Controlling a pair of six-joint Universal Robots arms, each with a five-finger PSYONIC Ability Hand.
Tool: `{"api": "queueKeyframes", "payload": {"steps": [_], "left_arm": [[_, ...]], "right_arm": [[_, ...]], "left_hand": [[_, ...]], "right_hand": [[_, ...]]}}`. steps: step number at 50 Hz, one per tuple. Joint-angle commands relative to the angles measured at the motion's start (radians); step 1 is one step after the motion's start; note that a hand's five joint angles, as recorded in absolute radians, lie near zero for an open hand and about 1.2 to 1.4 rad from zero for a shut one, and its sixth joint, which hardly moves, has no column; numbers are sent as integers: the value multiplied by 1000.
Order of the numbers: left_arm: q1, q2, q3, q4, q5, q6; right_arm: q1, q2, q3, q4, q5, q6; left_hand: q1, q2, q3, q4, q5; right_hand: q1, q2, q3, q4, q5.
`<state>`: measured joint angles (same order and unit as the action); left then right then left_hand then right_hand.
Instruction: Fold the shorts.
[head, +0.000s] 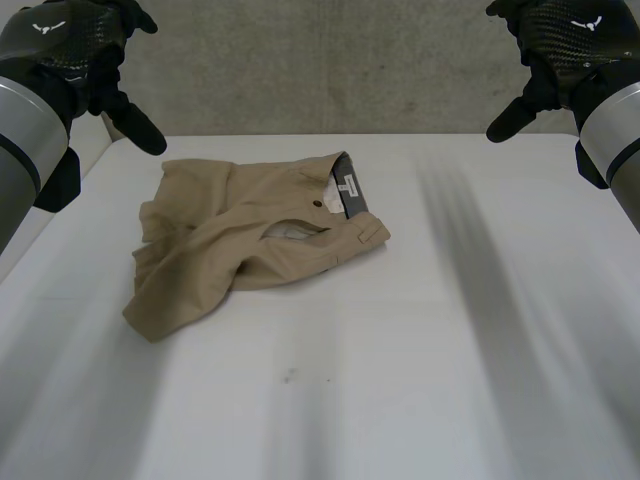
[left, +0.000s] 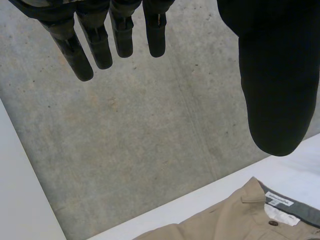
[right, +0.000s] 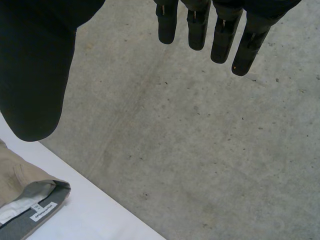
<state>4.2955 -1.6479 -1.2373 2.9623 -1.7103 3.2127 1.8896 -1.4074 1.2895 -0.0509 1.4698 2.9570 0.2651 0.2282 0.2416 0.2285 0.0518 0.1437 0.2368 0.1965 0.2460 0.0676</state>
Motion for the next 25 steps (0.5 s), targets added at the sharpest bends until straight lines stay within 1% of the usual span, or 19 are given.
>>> {"api": "queueKeyframes", "payload": {"steps": [1, 4, 9, 10, 13, 14, 15, 17, 18, 19, 21, 23, 25], "left_arm": [[1, -1, -22, 4, -3, 1], [-5, 8, -71, 15, -2, 4], [-10, 22, -186, 69, -31, 0], [-10, 20, -214, 84, -37, -1], [-10, 11, -319, 153, -75, -1], [-10, 10, -344, 171, -86, -1], [-10, 8, -396, 216, -109, -1], [-10, 8, -450, 262, -130, -2], [-10, 8, -474, 283, -141, -2], [-10, 5, -520, 323, -159, -2], [-8, -6, -559, 363, -172, -4], [-8, -38, -602, 415, -190, -4], [-11, -62, -619, 440, -199, -4]], "right_arm": [[0, 1, 5, -1, -19, -15], [0, 4, -2, 0, -25, -74], [11, 30, 11, -17, -43, -252], [13, 60, 8, -17, -63, -306], [23, 123, 1, -29, -120, -380], [43, 166, -7, -38, -164, -415], [55, 189, -15, -44, -187, -424], [78, 237, -28, -56, -229, -441], [97, 290, -39, -75, -261, -449], [102, 318, -47, -86, -270, -452], [112, 394, -71, -134, -289, -454], [115, 442, -85, -171, -302, -450], [121, 511, -108, -223, -307, -450]], "left_hand": [[16, 52, 39, 52, 54], [154, 191, 177, 190, 192], [154, 191, 177, 191, 193], [136, 173, 160, 173, 175], [40, 77, 63, 76, 78], [39, 76, 63, 76, 78], [37, 73, 60, 73, 75], [36, 73, 60, 73, 75], [36, 73, 60, 73, 75], [36, 73, 60, 73, 75], [36, 73, 60, 73, 75], [39, 76, 63, 76, 78], [39, 76, 63, 76, 78]], "right_hand": [[31, -62, -22, -71, -68], [31, -62, -22, -71, -68], [31, -62, -22, -71, -68], [31, -62, -22, -71, -68], [31, -62, -22, -71, -68], [31, -62, -22, -71, -68], [31, -62, -22, -71, -68], [53, -40, 0, -50, -46], [76, -17, 23, -26, -22], [79, -14, 26, -23, -19], [100, 7, 47, -3, 1], [114, 21, 62, 12, 16], [132, 39, 79, 30, 34]]}}
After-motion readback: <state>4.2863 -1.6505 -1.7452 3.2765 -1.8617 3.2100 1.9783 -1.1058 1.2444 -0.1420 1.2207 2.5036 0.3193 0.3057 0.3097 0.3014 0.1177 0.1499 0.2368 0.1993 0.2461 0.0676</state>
